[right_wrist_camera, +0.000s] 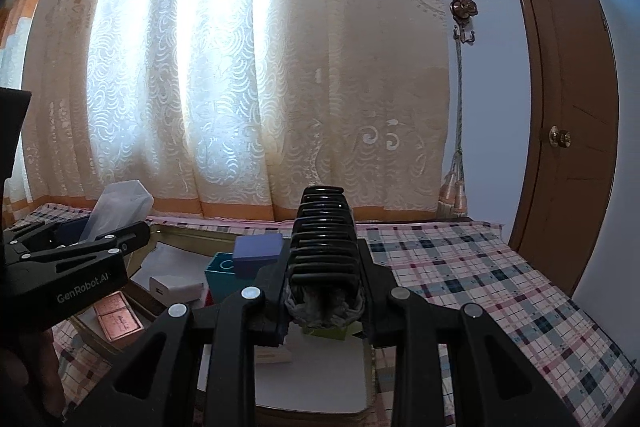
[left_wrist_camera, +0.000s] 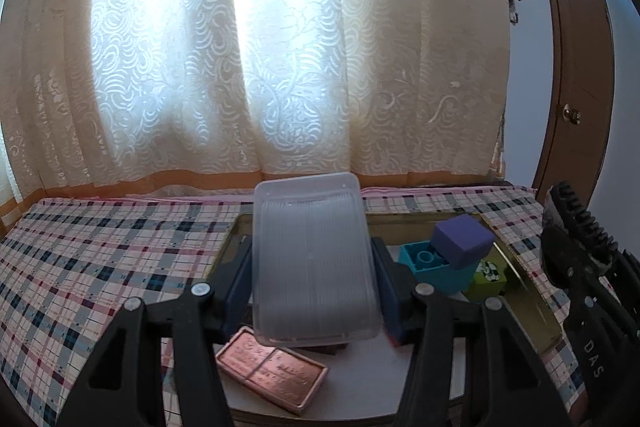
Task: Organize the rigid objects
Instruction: 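Carry the clear plastic box and black clipper over the gold tray with both grippers, then lower and open both grippers, releasing the plastic box and clipper into the tray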
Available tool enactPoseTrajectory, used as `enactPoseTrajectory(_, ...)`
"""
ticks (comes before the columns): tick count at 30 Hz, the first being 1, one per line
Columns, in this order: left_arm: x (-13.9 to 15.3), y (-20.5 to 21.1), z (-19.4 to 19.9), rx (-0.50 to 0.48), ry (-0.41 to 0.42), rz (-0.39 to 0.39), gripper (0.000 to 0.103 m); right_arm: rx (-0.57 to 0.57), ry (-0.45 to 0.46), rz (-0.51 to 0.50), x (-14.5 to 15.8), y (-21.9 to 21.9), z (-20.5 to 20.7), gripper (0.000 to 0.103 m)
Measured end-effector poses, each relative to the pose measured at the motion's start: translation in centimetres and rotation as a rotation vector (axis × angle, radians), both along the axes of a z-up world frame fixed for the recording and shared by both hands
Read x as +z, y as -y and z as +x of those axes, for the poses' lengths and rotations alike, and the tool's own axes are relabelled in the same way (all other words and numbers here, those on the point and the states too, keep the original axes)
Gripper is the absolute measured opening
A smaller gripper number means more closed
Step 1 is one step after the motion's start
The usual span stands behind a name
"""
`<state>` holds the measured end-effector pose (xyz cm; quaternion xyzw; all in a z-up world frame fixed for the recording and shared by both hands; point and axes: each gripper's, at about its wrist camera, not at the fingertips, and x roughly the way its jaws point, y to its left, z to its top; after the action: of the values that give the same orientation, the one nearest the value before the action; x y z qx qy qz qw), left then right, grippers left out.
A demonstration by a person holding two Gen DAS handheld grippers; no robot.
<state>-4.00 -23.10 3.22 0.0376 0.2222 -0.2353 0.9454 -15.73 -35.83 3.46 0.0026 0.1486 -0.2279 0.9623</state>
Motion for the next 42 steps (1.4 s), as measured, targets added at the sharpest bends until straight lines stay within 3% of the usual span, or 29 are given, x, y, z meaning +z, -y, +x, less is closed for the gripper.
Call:
enactPoseTrajectory(24, -0.6, 1.7, 0.6, -0.022, -0.028, 0.005, 0.054, -0.008, -0.043, 0.026, -0.6, 0.9, 0.8, 0.03)
enactPoseTrajectory(42, -1.3, 1.3, 1.9, 0.002, -0.052, 0.026, 0.054, 0.062, -0.116, 0.063, -1.4, -0.1, 3.9, 0.03)
